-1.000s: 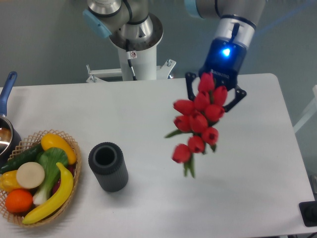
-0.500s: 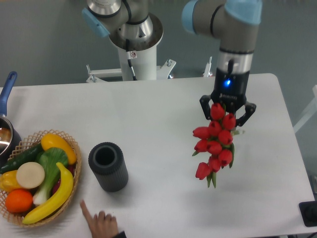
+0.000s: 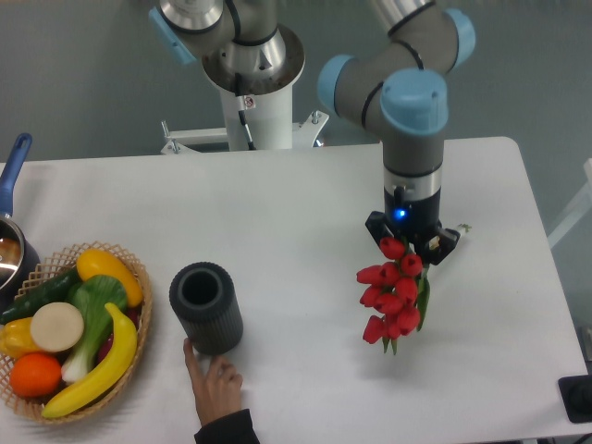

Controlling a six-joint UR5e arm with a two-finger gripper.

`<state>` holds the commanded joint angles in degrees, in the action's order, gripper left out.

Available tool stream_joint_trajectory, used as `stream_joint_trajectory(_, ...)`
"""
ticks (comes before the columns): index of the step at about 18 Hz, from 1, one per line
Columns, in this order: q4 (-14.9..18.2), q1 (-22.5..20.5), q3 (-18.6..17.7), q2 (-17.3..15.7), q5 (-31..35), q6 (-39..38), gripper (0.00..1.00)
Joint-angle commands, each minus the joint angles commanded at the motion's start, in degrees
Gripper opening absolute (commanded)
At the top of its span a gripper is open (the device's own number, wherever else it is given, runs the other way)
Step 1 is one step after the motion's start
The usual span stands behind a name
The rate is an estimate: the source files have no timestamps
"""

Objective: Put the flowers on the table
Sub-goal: 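Carry the held tulips across the table and lower them toward the surface, then lay the tulips on the table and open the gripper, raising it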

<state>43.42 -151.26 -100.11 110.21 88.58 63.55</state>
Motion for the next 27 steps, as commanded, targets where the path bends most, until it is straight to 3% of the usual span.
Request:
stream_joint_trajectory(4, 0.1, 1.9, 0.1, 2.4, 4.7, -0.3, 0.37)
stream_joint_trajectory(14, -0.2, 2.8, 0.5, 4.5, 4.9, -0.3, 0.41)
stream_joint_trajectory(17, -0.3, 2.9, 0.4, 4.7, 4.9, -0.2, 0.53)
stream_joint_trajectory(18, -0.4, 2.9, 0.4, 4.7, 4.8, 0.0, 0.7)
stream_joint_trajectory(22, -0.5, 3.0, 0.5, 4.5, 4.8, 0.1, 0.84)
stream_joint_trajectory(23, -0.5, 3.0, 0.4, 4.4, 4.8, 0.1, 0.93)
stream_joint_trajectory(27, -0.5, 3.7, -0.2, 3.0, 4.8, 0.3, 1.0)
